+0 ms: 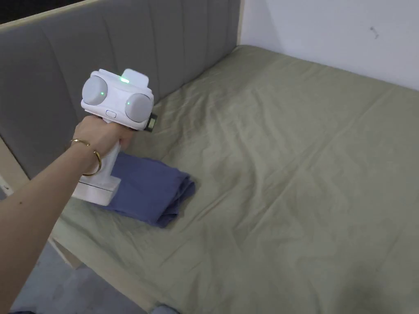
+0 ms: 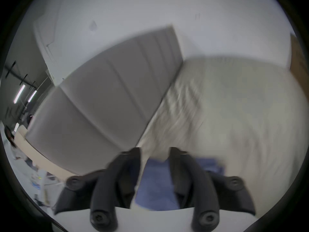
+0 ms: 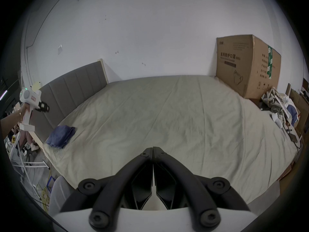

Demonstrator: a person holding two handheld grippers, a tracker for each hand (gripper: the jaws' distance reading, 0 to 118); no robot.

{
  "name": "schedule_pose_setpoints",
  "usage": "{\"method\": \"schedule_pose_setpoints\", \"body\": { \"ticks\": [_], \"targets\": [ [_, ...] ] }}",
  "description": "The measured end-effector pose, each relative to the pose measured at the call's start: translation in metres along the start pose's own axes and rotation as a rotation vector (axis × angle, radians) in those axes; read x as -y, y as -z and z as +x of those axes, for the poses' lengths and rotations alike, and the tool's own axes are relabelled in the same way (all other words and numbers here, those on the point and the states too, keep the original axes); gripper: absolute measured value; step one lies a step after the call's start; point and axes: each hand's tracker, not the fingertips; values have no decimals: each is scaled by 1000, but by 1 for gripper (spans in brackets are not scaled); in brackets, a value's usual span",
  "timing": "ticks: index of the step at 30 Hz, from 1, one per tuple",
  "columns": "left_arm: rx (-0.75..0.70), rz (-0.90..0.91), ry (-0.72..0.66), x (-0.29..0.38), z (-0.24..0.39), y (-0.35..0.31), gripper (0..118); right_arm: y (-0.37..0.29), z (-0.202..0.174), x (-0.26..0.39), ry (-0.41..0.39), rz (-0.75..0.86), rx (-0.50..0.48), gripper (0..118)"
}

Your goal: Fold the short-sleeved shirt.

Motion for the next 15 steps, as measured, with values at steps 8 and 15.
{"method": "schedule_pose_setpoints", "body": {
  "ticks": [8,15],
  "targets": [
    [227,567,-133,-47,74,-153,2,-33,26,-48,-3,226,81,0],
    [420,673,-188,-5,141,-236,0,-62,42,-81,1,379,135,0]
  ]
}}
